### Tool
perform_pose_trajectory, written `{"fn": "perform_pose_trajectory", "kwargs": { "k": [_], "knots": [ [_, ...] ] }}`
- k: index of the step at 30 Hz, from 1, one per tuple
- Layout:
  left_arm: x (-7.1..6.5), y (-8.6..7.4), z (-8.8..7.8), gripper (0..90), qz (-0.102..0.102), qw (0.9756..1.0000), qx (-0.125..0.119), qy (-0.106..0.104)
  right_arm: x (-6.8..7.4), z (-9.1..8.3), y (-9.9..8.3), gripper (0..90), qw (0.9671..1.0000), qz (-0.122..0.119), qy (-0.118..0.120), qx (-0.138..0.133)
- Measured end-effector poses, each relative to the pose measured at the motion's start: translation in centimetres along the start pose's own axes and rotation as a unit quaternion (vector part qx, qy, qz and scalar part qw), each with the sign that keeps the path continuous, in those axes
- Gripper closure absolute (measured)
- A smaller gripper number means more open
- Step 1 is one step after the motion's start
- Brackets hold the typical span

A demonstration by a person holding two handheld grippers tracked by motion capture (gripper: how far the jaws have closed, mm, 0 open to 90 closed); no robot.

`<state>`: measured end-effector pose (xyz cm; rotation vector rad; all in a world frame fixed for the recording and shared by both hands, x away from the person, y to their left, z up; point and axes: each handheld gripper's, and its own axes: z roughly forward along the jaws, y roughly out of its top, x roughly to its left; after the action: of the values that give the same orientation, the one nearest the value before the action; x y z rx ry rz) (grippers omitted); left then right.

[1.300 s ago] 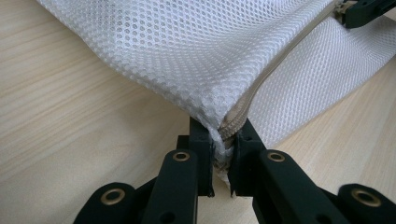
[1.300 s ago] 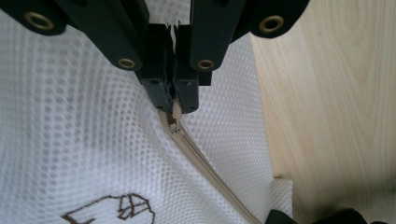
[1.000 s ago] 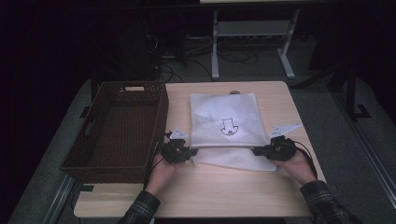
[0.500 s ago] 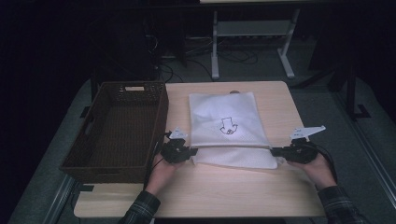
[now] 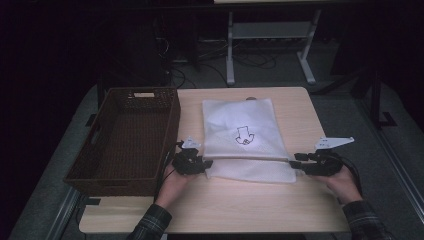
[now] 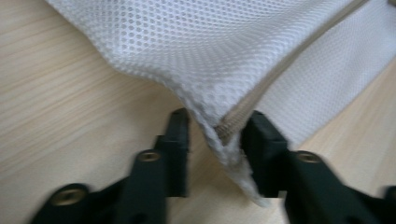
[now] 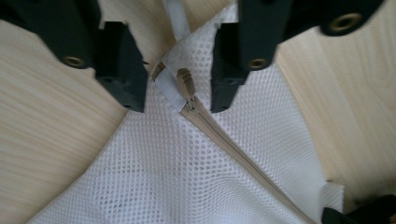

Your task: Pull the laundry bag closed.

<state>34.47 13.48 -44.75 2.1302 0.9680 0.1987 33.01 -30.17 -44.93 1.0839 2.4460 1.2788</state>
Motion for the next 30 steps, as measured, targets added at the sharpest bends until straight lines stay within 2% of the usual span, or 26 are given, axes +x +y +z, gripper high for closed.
{"fn": "perform_pose_trajectory", "kwargs": {
  "k": [4, 5, 8, 14, 16, 22, 24, 30],
  "knots": [
    [-0.3, -0.1, 0.0, 29.4, 0.018, 0.9998, 0.0, 0.002, 0.4, 0.7, 0.0, 30.6, 0.9999, -0.009, -0.007, 0.003],
    [-0.3, 0.0, 0.1, 23.5, 0.015, 0.9999, 0.002, 0.001, 0.6, 0.9, 0.0, 27.4, 0.9998, -0.012, -0.014, 0.004],
    [-0.3, 0.0, 0.1, 15.6, 0.013, 0.9999, 0.003, -0.002, 0.9, 1.2, 0.1, 19.7, 0.9995, -0.017, -0.028, 0.003],
    [-0.7, -0.1, -0.4, 14.1, 0.016, 0.9999, -0.003, -0.001, 1.2, 1.0, 0.3, 14.3, 0.9992, -0.013, -0.038, -0.006],
    [-1.4, -0.3, -1.0, 14.1, 0.025, 0.9997, -0.004, 0.0, 1.5, 0.8, 0.3, 14.0, 0.9991, -0.011, -0.04, -0.01],
    [-2.4, -0.9, -2.0, 14.1, 0.037, 0.9993, -0.007, 0.002, 2.2, 0.1, -0.2, 13.8, 0.999, -0.012, -0.041, -0.016],
    [-3.0, -1.3, -2.5, 14.1, 0.037, 0.9992, -0.013, -0.004, 2.8, -0.5, -0.7, 13.7, 0.9988, -0.01, -0.044, -0.017],
    [-3.9, -2.7, -2.8, 14.1, 0.042, 0.999, -0.004, -0.012, 3.7, -1.4, -1.7, 13.7, 0.9988, -0.007, -0.045, -0.017]
  ]
}}
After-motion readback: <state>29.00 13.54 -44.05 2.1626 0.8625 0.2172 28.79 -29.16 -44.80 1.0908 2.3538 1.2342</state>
